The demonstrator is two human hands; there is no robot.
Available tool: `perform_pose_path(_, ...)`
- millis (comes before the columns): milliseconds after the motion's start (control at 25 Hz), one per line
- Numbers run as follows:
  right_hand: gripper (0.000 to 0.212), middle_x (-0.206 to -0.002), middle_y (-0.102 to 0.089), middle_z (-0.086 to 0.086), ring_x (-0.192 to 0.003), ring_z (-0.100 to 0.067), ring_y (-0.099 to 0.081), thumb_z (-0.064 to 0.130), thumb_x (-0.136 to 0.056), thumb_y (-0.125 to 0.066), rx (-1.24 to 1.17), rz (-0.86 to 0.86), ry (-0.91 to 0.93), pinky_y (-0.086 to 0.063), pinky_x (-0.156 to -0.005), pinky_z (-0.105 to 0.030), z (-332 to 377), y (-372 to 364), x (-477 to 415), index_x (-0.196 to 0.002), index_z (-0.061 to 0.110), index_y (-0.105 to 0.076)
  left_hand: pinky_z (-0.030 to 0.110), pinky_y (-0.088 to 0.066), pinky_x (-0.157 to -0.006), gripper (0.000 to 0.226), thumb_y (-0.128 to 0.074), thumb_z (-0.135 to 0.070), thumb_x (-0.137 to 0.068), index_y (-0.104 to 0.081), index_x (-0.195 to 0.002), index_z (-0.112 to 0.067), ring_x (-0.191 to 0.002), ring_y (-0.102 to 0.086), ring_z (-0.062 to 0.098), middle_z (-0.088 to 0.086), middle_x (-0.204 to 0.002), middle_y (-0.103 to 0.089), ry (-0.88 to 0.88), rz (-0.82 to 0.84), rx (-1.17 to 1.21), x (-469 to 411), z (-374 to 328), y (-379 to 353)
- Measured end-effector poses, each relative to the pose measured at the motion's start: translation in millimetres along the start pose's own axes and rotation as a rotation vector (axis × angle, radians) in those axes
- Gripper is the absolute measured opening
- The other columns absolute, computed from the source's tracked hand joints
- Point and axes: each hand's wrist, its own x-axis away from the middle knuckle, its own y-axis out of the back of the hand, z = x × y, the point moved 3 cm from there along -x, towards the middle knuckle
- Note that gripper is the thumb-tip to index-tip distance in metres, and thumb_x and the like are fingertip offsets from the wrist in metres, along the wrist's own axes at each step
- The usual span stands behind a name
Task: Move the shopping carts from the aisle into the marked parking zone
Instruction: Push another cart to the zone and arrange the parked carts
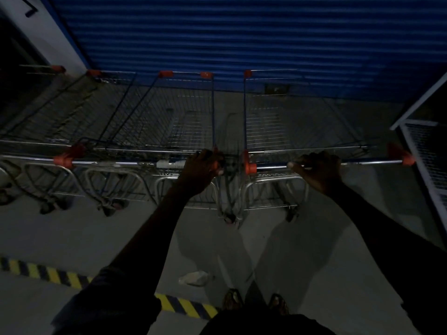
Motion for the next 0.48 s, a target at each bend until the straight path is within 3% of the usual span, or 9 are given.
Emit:
perform_pose_path(160,0.073,-0.100,-0.076,0.013,-0.107,-0.021,-0.067,0.094,-0.081,-0.025,-0.054,0.059,-0.009,-0.044,-0.101,-0.048,1.2,-6.8,-30.6,-0.092,0.040,-0.074,0.050,-0.049,-0.091,0.063,-0.043,-0.060,-0.091,-0.058,-0.136,-0.019,-0.110,-0.057,0.038,0.015,-0.127,-0.058,0.014,0.007,0.022,1.4,-0.2,0.7)
perform_pose_path(320,0.067,-0.089,-0.072,0.024,-0.103,-0.003,-0.067,0.100,-0.075,-0.028,-0.256,0.196,-0.029,-0.042,-0.105,-0.049,-4.4,-13.5,-55.0,-0.083,0.047,-0.067,0.049,-0.049,-0.090,0.066,-0.041,-0.061,-0.094,-0.056,-0.139,-0.016,-0.111,-0.057,0.039,0.015,-0.128,-0.057,-0.002,-0.003,0.001,2.6,-0.3,0.2)
perform_pose_path(480,0.065,-0.098,-0.075,0.019,-0.112,-0.010,-0.065,0.100,-0.075,-0.027,-0.212,0.175,-0.062,-0.041,-0.107,-0.050,13.2,-15.2,-54.0,-0.085,0.051,-0.068,0.049,-0.050,-0.089,0.071,-0.043,-0.060,-0.093,-0.049,-0.146,-0.012,-0.110,-0.058,0.040,0.017,-0.129,-0.057,-0.012,-0.016,0.014,2.0,-0.3,1.6)
